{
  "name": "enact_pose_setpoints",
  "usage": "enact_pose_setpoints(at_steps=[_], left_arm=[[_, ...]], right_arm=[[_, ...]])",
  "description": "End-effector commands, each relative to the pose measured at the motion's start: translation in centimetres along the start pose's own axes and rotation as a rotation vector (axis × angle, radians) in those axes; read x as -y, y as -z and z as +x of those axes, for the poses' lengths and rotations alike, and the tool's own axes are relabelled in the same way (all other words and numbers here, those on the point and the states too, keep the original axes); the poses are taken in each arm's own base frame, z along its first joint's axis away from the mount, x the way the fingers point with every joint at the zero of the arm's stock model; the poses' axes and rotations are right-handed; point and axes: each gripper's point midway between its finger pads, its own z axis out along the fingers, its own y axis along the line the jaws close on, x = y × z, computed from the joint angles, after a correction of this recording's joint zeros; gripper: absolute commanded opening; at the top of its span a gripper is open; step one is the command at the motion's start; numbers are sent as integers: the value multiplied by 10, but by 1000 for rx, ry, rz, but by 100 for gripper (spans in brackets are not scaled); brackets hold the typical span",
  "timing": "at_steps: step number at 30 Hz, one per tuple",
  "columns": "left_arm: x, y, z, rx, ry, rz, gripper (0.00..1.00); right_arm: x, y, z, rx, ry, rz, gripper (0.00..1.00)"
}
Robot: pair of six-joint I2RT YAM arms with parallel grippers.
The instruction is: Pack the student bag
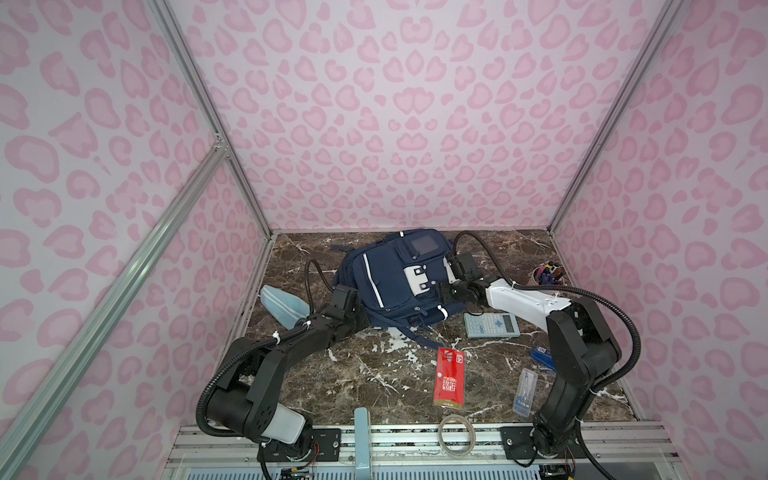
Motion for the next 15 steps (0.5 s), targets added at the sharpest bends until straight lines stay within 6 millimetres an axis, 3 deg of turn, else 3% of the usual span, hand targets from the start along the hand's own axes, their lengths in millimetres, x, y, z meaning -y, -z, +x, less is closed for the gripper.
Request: enact_pose_setpoints(at_steps=[1, 4, 9, 11, 15], left_arm=[[-7, 7, -26, 71, -36, -54, 32], [-16, 16, -43, 108, -34, -94, 32], [-21, 49, -64, 197, -37, -125, 35], [-12, 67, -64, 218, -35, -70, 35], [30, 99, -45, 208, -64, 176, 55]], right_arm=[[-20, 3, 25, -96, 97, -51, 67], [-28, 14, 26, -83, 217, 29, 68], [-37, 50, -1, 72, 423, 136, 81], [-38, 54, -10, 123, 490, 151, 86], [-37, 41, -23, 74, 559, 117, 89]])
